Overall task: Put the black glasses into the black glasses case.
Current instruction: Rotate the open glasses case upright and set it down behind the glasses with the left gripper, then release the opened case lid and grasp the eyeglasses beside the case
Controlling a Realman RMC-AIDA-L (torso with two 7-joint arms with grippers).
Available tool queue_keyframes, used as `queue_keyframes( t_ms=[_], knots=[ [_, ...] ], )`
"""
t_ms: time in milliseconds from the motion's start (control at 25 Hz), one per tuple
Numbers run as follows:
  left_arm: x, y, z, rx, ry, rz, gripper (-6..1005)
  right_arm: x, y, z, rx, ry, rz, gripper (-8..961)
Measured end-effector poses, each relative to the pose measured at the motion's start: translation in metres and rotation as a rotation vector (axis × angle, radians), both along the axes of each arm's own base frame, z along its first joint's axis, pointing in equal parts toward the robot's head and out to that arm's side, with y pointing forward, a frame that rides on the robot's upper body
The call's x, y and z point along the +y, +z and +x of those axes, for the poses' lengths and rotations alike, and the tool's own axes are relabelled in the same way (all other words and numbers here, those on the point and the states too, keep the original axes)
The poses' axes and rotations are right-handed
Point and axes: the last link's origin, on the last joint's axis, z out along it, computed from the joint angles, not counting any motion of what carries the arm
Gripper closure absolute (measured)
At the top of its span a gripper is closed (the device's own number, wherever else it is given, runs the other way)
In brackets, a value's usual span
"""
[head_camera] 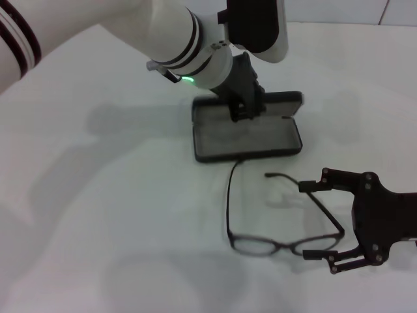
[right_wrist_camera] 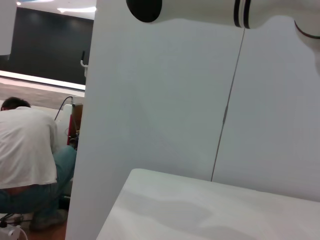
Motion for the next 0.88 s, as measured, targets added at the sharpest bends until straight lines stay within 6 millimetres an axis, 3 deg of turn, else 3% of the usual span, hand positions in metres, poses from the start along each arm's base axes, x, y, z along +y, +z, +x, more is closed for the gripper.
queue_keyframes(
  t_ms=[200,360,520,640,760,880],
  knots=[
    [-0.003,-0.002,0.004,-0.033,0.031,-0.012,708,-0.003,0.001,0.003,0.0,-0.01,0.001,77],
    [-0.007,0.0,0.018,-0.114,0.031,-0.035,659,-0.004,0.002,0.004,0.008,-0.018,0.009,78],
    [-0.021,0.006,0.025,-0.26,0.0,-0.067,472,-0.002,0.005,0.001,0.023,-0.017,0.021,78],
    [-0.031,0.022,0.016,-0.434,0.002,-0.05,334,0.002,0.011,-0.006,-0.049,0.037,-0.016,78],
    [-0.037,0.04,0.004,-0.622,0.043,-0.015,197,0.01,0.023,-0.019,-0.229,0.066,-0.085,80],
    [-0.038,0.055,-0.012,-0.756,0.121,0.042,204,0.022,0.03,-0.038,-0.418,0.088,-0.139,81]
  ],
)
